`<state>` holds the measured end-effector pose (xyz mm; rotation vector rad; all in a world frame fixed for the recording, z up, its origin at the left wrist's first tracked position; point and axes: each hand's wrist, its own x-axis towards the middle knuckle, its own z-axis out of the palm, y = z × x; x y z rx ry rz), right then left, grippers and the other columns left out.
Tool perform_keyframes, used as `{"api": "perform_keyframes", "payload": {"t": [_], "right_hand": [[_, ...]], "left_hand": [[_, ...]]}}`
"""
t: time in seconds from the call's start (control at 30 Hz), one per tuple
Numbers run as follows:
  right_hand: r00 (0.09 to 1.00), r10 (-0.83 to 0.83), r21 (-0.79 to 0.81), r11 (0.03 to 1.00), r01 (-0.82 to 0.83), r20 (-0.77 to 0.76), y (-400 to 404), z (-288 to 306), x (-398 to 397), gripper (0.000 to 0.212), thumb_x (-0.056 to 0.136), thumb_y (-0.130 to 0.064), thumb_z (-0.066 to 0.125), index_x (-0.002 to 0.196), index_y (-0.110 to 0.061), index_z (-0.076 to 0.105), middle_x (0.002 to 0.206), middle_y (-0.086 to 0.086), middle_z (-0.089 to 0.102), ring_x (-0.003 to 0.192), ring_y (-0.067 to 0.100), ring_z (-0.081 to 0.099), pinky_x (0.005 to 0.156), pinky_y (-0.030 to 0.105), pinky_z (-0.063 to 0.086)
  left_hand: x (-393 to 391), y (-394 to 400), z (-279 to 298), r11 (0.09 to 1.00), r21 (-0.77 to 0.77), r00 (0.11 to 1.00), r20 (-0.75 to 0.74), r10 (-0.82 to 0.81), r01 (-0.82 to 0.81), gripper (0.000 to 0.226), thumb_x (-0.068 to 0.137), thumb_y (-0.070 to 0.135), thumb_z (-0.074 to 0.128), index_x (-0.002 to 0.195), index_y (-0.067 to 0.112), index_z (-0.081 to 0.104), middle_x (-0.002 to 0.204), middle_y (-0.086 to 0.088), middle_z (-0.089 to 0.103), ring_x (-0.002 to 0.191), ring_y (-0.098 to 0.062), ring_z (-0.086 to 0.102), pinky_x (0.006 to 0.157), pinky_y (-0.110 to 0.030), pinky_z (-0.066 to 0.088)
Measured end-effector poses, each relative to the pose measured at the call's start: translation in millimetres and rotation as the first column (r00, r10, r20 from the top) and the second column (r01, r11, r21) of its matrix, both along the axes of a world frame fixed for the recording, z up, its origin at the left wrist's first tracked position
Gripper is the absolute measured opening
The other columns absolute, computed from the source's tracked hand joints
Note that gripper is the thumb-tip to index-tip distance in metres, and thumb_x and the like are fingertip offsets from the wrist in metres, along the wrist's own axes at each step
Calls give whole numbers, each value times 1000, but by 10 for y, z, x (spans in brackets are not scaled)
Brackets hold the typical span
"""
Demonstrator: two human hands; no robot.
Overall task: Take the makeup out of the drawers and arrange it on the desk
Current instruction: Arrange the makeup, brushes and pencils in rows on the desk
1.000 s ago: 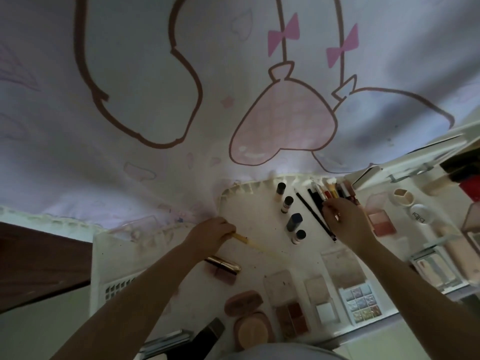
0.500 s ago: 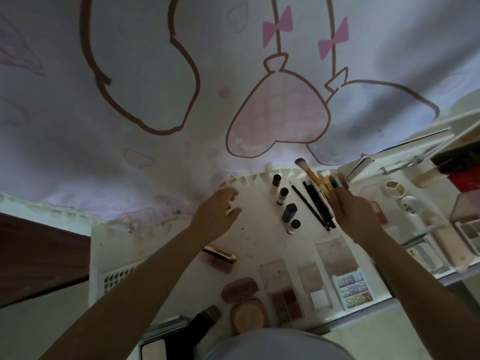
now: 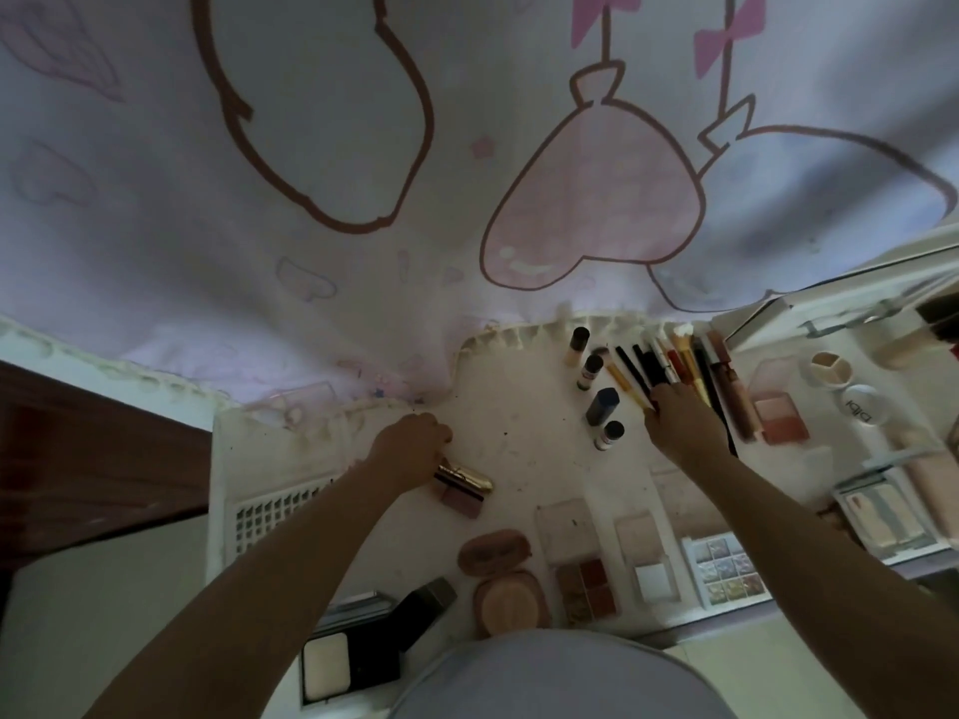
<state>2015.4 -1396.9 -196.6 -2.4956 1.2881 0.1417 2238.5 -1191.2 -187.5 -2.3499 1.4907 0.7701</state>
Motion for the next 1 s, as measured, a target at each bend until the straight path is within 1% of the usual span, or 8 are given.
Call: {"api": "perform_keyframes", "payload": {"t": [0.17,0.3,0.4,0.57,0.7,0.83,0.9,1.0], "right_hand": [[975,-24,-50,998,36,219,-22,162,-95,18,89,0,43,89,9,60,93,25,62,83,36,59,68,36,41],[943,30,-124,992,12,332,31,314,-70,13,83,7,50,86,11,62,85,27,64,77,39,62,70,42,49],[917,117,-175,983,-53,382,112,364,11,14,76,6,49,78,9,63,72,23,65,66,36,64,59,34,50],[902,163,-187,978,-94,400,213,468,86,15,75,6,53,82,7,66,75,20,67,66,34,65,61,27,46],[876,252,-195,963,-185,411,388,699,176,17,87,-2,49,90,3,65,83,15,66,76,28,62,70,30,49],[870,173,111,962,-250,462,600,1032,355,25,96,-26,37,97,-9,55,82,10,62,75,22,57,63,28,42],[850,66,196,961,-195,522,644,1304,435,28,97,-28,33,80,-13,48,73,12,58,64,22,53,54,19,38],[827,14,127,987,-103,562,606,1741,484,41,98,-23,31,59,-12,34,56,2,38,54,15,37,50,14,31]], "left_hand": [[19,38,-26,997,-58,998,17,-59,59,34,98,25,33,117,9,55,122,-9,52,117,-22,45,95,-33,40],[46,106,-2,985,-145,988,-109,-112,96,65,81,48,23,108,3,61,113,-12,57,111,-26,52,93,-28,41],[97,125,-57,979,-159,989,-55,-140,130,37,82,30,44,91,3,67,96,-14,64,89,-28,63,75,-25,54],[-23,74,-28,985,10,977,127,-171,171,28,96,18,38,120,11,51,125,-7,48,118,-24,44,89,-33,40],[-168,-49,221,980,-176,995,59,-85,95,33,98,22,32,121,6,49,122,-12,51,113,-26,49,87,-34,41],[-408,-239,716,718,-681,989,85,-122,147,41,85,33,36,90,4,65,78,-9,64,67,-23,63,51,-25,47],[-479,-305,987,587,-768,966,224,-127,255,34,80,32,39,75,10,65,60,0,61,46,-14,57,36,-17,38],[-483,-360,1391,563,-770,948,304,-90,301,33,80,36,38,64,14,57,44,3,53,30,-9,45,30,-12,11]]}}
